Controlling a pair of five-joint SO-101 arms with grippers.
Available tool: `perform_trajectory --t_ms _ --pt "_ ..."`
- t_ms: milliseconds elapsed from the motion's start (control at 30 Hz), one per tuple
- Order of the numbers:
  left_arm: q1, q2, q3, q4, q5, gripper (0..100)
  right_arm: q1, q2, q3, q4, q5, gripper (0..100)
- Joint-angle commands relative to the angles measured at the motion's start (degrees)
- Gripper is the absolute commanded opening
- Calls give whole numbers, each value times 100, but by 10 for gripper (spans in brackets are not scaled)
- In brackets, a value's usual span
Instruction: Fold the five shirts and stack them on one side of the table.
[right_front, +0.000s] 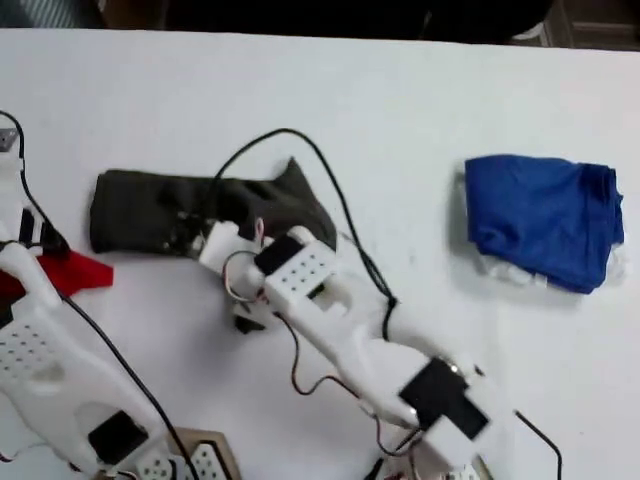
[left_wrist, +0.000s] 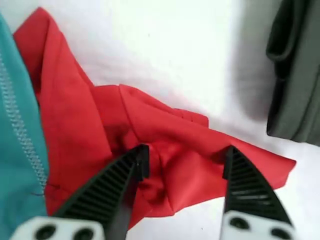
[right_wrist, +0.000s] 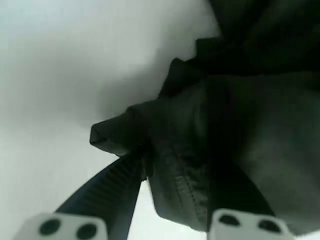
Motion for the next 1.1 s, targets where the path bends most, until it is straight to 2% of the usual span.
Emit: perform_trajectory --t_ms 0,67,200,233,333,433,633,900,967,1067 --pt "35 -62 -48 -35 -9 260 207 435 -26 -286 -9 183" --pt "44 -44 -48 -35 -9 260 558 655 -35 -479 -9 166" --pt "114 -35 -48 -35 -9 260 1596 831 -220 -637 -9 9" --pt "123 -35 -48 -35 -9 260 1886 804 -299 -620 -9 33" --pt "211 -26 -40 -35 -9 260 2677 752 -677 -558 0 22" --pt "360 -26 -4 -35 0 260 3169 620 -1090 -338 0 21" --pt "914 -79 -101 79 9 260 3459 22 -1811 163 0 21" --pt "1653 -53 -1077 1090 9 260 3829 -664 -2066 171 0 31" --pt "1776 -26 -1209 1152 9 260 3829 -760 -2057 171 0 92" --pt "1873 -18 -1218 1152 9 260 3793 -910 -2075 286 -9 238"
